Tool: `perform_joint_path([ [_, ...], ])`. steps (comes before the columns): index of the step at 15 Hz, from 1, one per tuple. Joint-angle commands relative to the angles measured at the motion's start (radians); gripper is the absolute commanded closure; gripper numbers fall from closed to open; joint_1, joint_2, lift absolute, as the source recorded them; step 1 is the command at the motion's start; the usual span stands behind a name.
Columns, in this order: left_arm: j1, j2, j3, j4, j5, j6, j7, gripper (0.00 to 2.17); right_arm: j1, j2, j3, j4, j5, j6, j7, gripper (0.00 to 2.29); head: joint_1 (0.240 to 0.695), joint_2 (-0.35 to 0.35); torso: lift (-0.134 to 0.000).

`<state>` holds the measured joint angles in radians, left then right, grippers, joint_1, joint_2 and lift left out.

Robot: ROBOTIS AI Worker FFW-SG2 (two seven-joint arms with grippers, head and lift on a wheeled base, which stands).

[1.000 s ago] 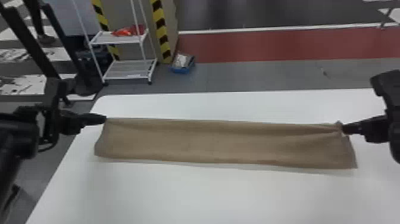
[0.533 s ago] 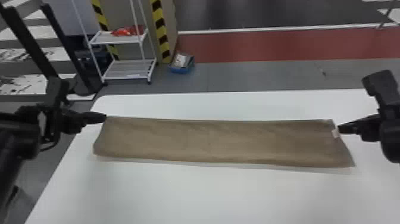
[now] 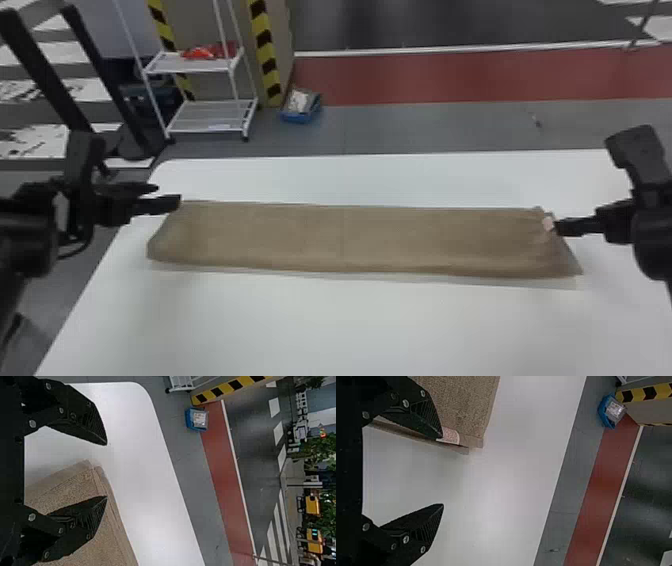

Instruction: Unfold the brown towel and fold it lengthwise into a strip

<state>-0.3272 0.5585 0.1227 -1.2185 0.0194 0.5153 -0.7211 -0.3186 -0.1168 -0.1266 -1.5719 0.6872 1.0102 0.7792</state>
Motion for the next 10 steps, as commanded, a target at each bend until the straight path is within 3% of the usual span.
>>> perform_joint_path([
  [1, 0.051, 0.0, 0.058, -0.056, 0.036, 0.021, -0.001, 0.07, 0.018, -0.004, -0.016, -0.039, -0.014, 0.008, 0.0, 0.03, 0.695, 0.104, -0.125],
  [7, 0.14, -0.012, 0.114, -0.15, 0.059, 0.082, 0.0, 0.09, 0.073, -0.004, -0.053, -0.108, -0.045, 0.014, 0.005, 0.05, 0.695, 0.105, -0.125],
  [10, 0.247, -0.043, 0.255, -0.233, 0.143, 0.076, 0.002, 0.09, 0.139, -0.004, -0.102, -0.203, -0.106, 0.017, 0.011, 0.06, 0.695, 0.107, -0.125],
])
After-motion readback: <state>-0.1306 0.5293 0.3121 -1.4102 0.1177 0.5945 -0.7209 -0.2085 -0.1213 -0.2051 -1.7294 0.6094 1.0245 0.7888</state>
